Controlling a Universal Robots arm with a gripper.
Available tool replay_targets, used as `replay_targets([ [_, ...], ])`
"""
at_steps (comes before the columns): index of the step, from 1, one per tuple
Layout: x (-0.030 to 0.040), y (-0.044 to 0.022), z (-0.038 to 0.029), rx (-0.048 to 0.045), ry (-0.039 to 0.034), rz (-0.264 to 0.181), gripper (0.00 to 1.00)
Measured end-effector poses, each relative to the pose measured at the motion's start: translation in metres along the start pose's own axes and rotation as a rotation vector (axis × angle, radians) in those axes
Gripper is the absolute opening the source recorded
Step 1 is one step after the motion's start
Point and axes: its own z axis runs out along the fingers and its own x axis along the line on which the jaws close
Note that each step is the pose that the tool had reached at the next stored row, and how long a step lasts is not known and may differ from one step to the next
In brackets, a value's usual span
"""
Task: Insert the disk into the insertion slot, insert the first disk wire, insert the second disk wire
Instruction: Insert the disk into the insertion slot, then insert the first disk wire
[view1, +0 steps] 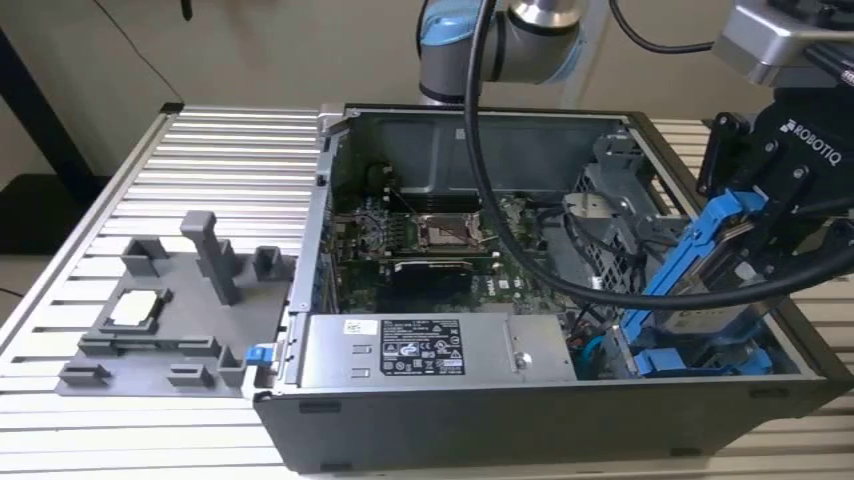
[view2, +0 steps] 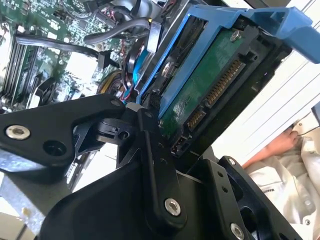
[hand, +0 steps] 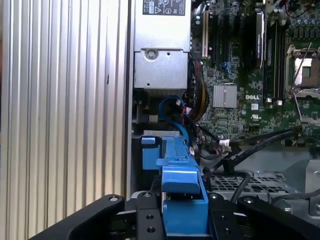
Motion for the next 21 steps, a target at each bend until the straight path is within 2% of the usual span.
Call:
replay_targets([
  [4, 0.0, -0.0048, 0.0029, -0.0046, -0.0016, 0.0, 0.33],
  [10, 0.0, -0.0069, 0.0108, -0.0146, -0.0018, 0.0, 0.33],
  [21, -0.0002, -0.0084, 0.0307, -0.0158, -0.0017, 0.0, 0.33],
])
